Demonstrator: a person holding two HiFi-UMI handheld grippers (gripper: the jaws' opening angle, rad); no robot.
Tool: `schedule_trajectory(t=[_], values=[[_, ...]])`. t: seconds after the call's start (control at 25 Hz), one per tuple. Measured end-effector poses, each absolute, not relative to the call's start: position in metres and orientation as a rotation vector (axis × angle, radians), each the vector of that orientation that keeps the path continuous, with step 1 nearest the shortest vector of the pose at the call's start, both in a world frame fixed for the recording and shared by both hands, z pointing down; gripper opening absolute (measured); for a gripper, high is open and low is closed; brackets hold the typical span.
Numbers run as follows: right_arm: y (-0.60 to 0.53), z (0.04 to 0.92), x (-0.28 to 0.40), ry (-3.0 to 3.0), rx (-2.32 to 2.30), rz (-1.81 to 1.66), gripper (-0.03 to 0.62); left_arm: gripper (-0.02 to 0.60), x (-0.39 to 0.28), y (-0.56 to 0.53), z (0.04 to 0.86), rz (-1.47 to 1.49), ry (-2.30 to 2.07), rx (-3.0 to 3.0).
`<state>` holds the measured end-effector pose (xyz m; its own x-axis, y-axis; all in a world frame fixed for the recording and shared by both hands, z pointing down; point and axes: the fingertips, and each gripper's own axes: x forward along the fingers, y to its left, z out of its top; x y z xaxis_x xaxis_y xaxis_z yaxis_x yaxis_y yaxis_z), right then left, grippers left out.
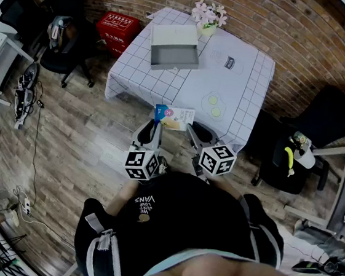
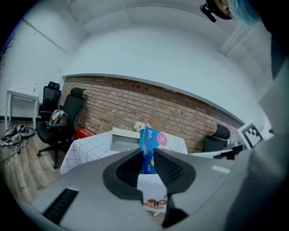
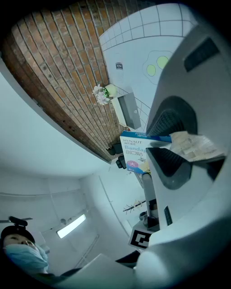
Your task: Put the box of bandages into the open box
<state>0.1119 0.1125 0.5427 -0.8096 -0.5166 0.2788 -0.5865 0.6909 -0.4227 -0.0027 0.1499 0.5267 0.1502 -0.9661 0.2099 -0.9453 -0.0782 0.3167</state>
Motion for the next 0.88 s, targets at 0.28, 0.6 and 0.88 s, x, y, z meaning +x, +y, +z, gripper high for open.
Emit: schedule_trajectory(t=[0.28,0.6,0.88], values=[[0.101,0.540,0.093,-2.761,0.956,0.761,0.072,0.087,-0.023,0.136,0.524,-0.063,-1.795,2.100],[0.091,0.542,0.064,-2.756,1.057,0.779,0.072,0.086,-0.053,0.123,0.528,-0.040,-1.727,2.163],[0.083,0.546,0.050,-2.736,1.092,0.787,0.072,0.083,-0.068,0.114,0.533,-0.044,-1.689,2.173]])
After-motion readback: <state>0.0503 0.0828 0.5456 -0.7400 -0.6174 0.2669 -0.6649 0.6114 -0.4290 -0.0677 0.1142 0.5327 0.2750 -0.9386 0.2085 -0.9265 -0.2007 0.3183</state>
